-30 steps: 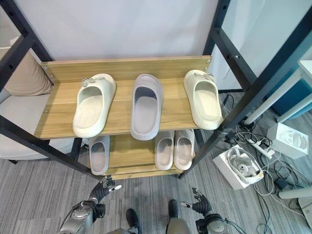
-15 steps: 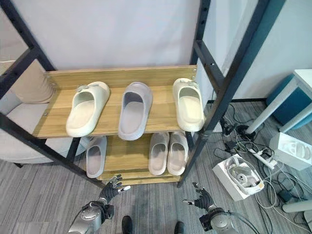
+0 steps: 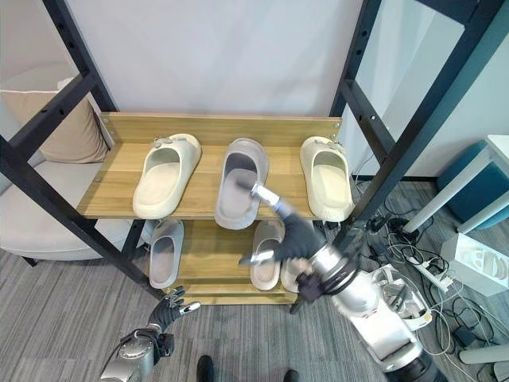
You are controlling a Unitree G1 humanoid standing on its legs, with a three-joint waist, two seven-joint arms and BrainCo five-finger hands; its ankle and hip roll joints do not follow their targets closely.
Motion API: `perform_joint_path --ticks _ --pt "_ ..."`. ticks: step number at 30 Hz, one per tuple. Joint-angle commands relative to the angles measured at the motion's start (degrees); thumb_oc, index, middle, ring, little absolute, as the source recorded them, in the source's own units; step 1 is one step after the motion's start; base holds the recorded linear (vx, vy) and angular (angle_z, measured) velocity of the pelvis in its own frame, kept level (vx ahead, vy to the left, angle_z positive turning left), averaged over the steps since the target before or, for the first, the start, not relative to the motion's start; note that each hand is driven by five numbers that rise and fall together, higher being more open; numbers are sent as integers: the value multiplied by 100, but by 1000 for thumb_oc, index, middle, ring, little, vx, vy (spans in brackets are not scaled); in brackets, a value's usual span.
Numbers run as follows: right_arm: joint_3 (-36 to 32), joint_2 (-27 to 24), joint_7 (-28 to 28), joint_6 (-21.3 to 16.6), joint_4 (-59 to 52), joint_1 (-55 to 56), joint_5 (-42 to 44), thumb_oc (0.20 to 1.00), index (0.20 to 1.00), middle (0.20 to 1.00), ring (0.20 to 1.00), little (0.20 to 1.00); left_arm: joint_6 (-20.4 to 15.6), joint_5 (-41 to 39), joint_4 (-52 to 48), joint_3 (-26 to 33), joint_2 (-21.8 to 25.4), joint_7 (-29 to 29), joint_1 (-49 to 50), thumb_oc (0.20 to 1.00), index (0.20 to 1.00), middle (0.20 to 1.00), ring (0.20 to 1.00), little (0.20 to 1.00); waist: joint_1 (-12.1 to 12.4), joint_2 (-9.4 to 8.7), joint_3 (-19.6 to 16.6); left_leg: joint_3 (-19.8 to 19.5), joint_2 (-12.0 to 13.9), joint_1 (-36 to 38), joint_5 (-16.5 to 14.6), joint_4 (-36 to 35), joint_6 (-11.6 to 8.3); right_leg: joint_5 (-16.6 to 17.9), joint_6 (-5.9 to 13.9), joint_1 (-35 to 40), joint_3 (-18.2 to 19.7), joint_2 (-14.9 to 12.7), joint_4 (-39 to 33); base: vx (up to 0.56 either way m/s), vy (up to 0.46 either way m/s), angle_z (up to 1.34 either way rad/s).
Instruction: Arrange the slippers neatly on the shoe rack.
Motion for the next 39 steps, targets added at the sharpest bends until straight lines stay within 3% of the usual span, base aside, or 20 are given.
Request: perform_joint_path --ticks 1,4,8,13,20,25,27,30,32,38,39 --pt "-257 150 -696 -231 -165 -366 -873 1000 1000 1000 1000 1000 -241 75 -183 36 114 59 -416 1000 1000 1000 1000 1000 69 -228 -51 96 -98 350 -428 1 -8 75 176 -64 250 -15 182 50 2 -9" --pt "-348 454 -1546 71 269 -1097 -2152 1000 1000 1000 1000 1000 -207 91 -292 -72 50 165 -432 1000 1000 1000 1000 1000 168 -200 -103 32 -108 369 -447 1 16 44 158 -23 202 -9 175 14 4 0" --pt "-188 582 -1840 385 763 -1598 -2818 1000 1000 1000 1000 1000 -152 80 -360 -139 27 165 -421 1000 1000 1000 1000 1000 255 -222 -95 -33 -124 367 -455 1 36 31 142 16 174 -9 154 36 5 11" --pt "122 717 -2392 1021 2180 -2400 -3900 1000 1000 1000 1000 1000 -136 86 -321 -291 46 154 -422 1000 1000 1000 1000 1000 589 -320 -15 -199 -166 252 -461 1 78 33 141 52 36 -20 93 25 16 19" --pt "265 847 -2653 1548 3359 -2529 -4537 1000 1000 1000 1000 1000 -174 31 -235 -230 72 243 -507 1000 1000 1000 1000 1000 813 -402 155 -318 -238 49 -460 1 129 72 160 -18 -73 -49 59 -12 22 12" --pt "314 987 -2833 1756 4027 -2695 -4508 1000 1000 1000 1000 1000 -192 19 -242 -288 87 274 -509 1000 1000 1000 1000 1000 886 -391 182 -339 -260 15 -463 1 144 100 165 -31 -100 -66 33 0 3 1" --pt "405 1092 -2940 2087 4918 -3197 -4425 1000 1000 1000 1000 1000 -199 -72 -230 -370 85 276 -541 1000 1000 1000 1000 1000 942 -391 194 -344 -275 -17 -460 1 145 131 161 -47 -104 -71 -5 -6 12 -2" --pt "362 1124 -3023 2204 5201 -3381 -4316 1000 1000 1000 1000 1000 -179 -119 -237 -388 76 280 -574 1000 1000 1000 1000 1000 944 -388 202 -345 -278 -23 -462 1 144 132 153 -51 -106 -64 -15 -5 5 -1" --pt "306 1162 -3073 2232 5332 -3440 -4193 200 200 200 200 200 -163 -115 -197 -394 60 283 -586 1000 1000 1000 1000 1000 939 -381 197 -357 -276 -13 -465 1 142 126 148 -41 -116 -59 -13 0 0 0" --pt "127 1223 -3161 2018 5029 -3270 -3364 200 200 200 200 200 -82 -59 -176 -425 51 262 -541 1000 1000 1000 1000 1000 891 -359 127 -347 -262 76 -474 1 118 85 122 31 -127 -47 0 0 0 0" --pt "38 1285 -3198 1706 4446 -3024 -2935 200 200 200 200 200 -51 -13 -153 -387 33 278 -524 1000 1000 1000 1000 1000 860 -344 111 -346 -257 108 -472 1 107 66 116 52 -126 -42 0 32 -23 0"
